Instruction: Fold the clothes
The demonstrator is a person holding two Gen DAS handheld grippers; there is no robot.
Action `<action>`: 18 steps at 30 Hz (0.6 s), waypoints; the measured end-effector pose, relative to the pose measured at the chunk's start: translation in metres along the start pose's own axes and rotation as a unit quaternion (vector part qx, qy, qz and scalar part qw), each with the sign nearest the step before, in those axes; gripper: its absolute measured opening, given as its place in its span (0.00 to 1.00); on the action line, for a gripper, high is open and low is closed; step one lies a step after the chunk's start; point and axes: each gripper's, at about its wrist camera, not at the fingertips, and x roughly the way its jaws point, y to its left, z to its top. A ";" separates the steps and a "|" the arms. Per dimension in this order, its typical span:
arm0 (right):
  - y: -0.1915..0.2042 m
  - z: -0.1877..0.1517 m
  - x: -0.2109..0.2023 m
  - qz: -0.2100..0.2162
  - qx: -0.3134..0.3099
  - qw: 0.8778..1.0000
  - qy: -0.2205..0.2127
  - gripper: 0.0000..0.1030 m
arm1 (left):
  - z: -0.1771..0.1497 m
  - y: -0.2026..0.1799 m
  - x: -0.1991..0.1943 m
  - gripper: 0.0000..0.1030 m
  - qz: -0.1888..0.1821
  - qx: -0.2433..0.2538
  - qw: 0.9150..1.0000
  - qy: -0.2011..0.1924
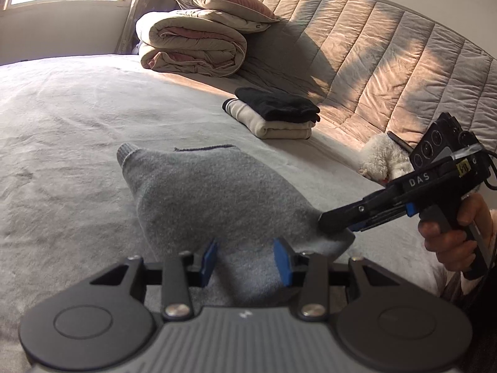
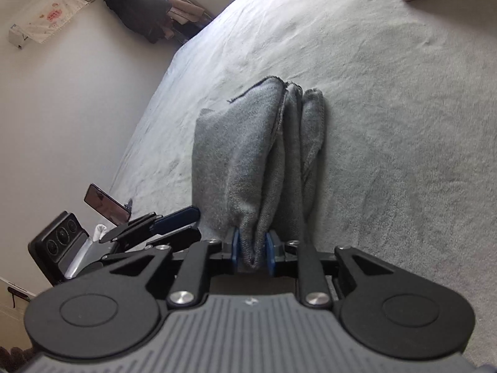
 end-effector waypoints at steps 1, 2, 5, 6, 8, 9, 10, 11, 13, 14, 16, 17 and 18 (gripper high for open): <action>0.000 0.003 -0.002 0.007 0.003 1.000 -0.012 0.42 | 0.002 0.003 0.000 0.39 0.002 -0.004 1.000 -0.005; -0.002 0.006 0.000 0.011 0.010 1.000 -0.020 0.42 | 0.003 0.005 0.000 0.39 0.005 -0.009 1.000 -0.010; -0.009 0.019 0.009 0.018 0.036 0.998 -0.040 0.42 | 0.008 0.013 0.002 0.39 0.020 -0.021 0.999 -0.028; -0.011 0.023 0.012 0.021 0.045 0.998 -0.046 0.42 | 0.010 0.015 0.003 0.39 0.027 -0.022 0.999 -0.035; -0.016 0.031 0.019 0.026 0.062 0.996 -0.059 0.42 | 0.012 0.018 0.006 0.39 0.041 -0.024 0.998 -0.051; -0.019 0.035 0.022 0.028 0.071 0.995 -0.065 0.42 | 0.015 0.020 0.007 0.39 0.047 -0.027 0.997 -0.060; -0.020 0.038 0.025 0.029 0.078 0.994 -0.073 0.42 | 0.016 0.022 0.008 0.39 0.051 -0.030 0.996 -0.066; -0.022 0.040 0.030 0.027 0.082 0.993 -0.083 0.42 | 0.017 0.024 0.010 0.39 0.056 -0.032 0.995 -0.073; -0.021 0.040 0.037 0.020 0.081 0.991 -0.106 0.37 | 0.019 0.027 0.012 0.39 0.065 -0.034 0.994 -0.086; -0.017 0.039 0.038 0.016 0.073 0.990 -0.116 0.28 | 0.019 0.027 0.014 0.39 0.069 -0.033 0.993 -0.091; -0.010 0.035 0.039 0.009 0.056 0.989 -0.137 0.19 | 0.021 0.029 0.016 0.37 0.076 -0.033 0.991 -0.102; -0.005 0.034 0.036 0.011 0.043 0.988 -0.147 0.18 | 0.023 0.030 0.016 0.37 0.076 -0.035 0.991 -0.105; 0.001 0.033 0.032 0.015 0.028 0.987 -0.158 0.18 | 0.024 0.031 0.018 0.37 0.073 -0.040 0.991 -0.106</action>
